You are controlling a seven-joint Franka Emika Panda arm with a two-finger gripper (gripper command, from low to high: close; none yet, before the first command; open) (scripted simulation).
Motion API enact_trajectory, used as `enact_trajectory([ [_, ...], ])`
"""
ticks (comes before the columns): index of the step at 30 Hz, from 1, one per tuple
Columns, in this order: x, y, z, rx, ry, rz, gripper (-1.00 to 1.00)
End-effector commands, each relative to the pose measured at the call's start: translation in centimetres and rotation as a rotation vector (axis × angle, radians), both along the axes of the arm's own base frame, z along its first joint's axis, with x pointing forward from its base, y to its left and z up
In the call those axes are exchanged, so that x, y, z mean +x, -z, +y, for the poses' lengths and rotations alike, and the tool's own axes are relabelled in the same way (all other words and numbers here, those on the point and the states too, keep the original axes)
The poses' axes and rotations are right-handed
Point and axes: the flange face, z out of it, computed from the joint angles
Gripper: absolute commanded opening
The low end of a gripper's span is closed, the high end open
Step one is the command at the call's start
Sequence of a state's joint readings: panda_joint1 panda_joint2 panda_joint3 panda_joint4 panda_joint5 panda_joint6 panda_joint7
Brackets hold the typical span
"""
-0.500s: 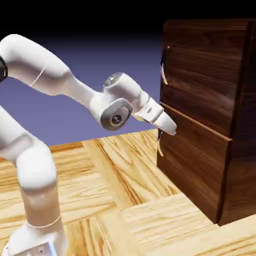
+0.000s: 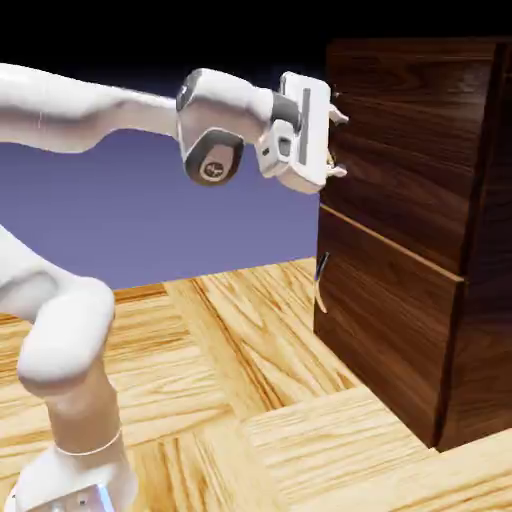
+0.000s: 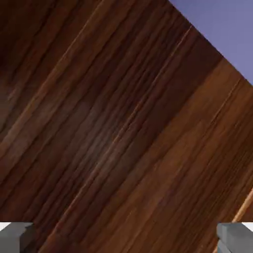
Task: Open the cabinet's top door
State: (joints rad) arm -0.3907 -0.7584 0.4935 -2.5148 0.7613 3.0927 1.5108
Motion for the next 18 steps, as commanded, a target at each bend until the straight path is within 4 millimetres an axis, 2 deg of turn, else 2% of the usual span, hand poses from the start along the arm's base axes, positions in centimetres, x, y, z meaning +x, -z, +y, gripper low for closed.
enact_trajectory([
  [1, -0.2, -0.7, 0.6, 0.061, 0.019, -0.028, 0.00],
  [6, -0.9, -3.3, 3.8, 0.367, 0.090, -0.159, 0.00],
  [10, -1.0, -4.3, 6.8, 0.614, 0.120, -0.244, 0.00],
  [14, -0.8, -4.3, 10.1, 0.863, 0.136, -0.306, 0.00],
  [18, 0.0, -3.3, 13.5, 1.113, 0.145, -0.342, 0.00],
])
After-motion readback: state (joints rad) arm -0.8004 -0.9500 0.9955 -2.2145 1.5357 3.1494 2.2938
